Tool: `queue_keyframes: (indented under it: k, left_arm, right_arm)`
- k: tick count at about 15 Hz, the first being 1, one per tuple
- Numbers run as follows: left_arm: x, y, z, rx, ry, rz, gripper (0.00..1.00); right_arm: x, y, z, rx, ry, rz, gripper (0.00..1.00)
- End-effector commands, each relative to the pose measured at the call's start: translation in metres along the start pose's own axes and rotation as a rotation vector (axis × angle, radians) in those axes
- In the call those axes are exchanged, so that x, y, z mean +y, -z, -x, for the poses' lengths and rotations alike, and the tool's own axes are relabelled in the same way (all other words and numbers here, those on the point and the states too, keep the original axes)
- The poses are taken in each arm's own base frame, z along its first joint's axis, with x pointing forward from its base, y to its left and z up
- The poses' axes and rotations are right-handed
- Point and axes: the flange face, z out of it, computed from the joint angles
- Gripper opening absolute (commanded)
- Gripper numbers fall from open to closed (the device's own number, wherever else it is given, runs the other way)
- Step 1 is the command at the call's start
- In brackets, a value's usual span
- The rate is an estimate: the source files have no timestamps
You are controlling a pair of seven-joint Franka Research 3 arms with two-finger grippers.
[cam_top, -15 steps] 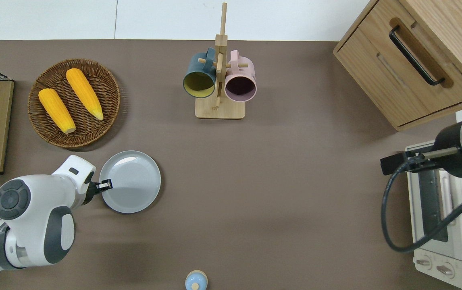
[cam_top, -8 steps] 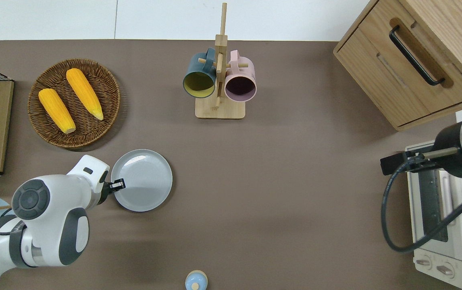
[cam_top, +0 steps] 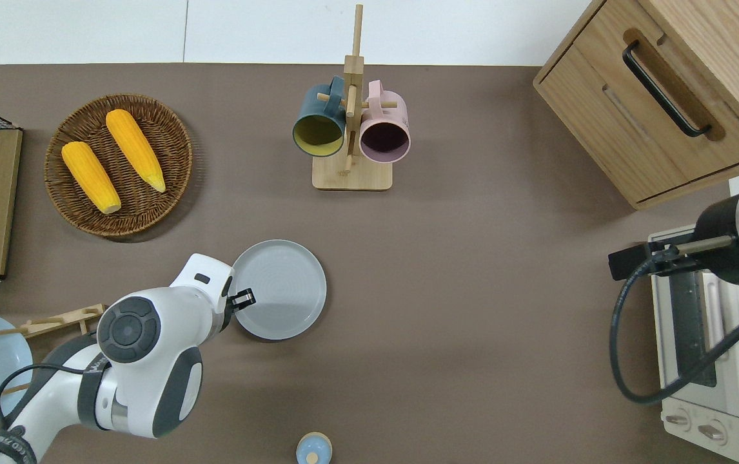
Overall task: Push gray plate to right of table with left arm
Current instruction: 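Push the gray plate with the left gripper toward the right arm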
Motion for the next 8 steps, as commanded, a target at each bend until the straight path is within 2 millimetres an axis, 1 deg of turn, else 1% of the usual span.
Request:
queue_keyframes:
  k: [1, 3, 8]
  left_arm:
    - [0.03, 0.003, 0.017, -0.011, 0.044, 0.007, 0.0]
    - [0.045, 0.002, 0.029, -0.015, 0.043, 0.011, 0.0]
    - [0.075, 0.0, 0.045, -0.014, 0.063, 0.027, 0.0]
  right_arm:
    - [0.002, 0.004, 0.003, -0.004, -0.007, -0.01, 0.983]
    - [0.002, 0.004, 0.003, -0.004, -0.007, -0.01, 0.983]
    - [0.002, 0.004, 0.003, -0.004, -0.007, -0.01, 0.983]
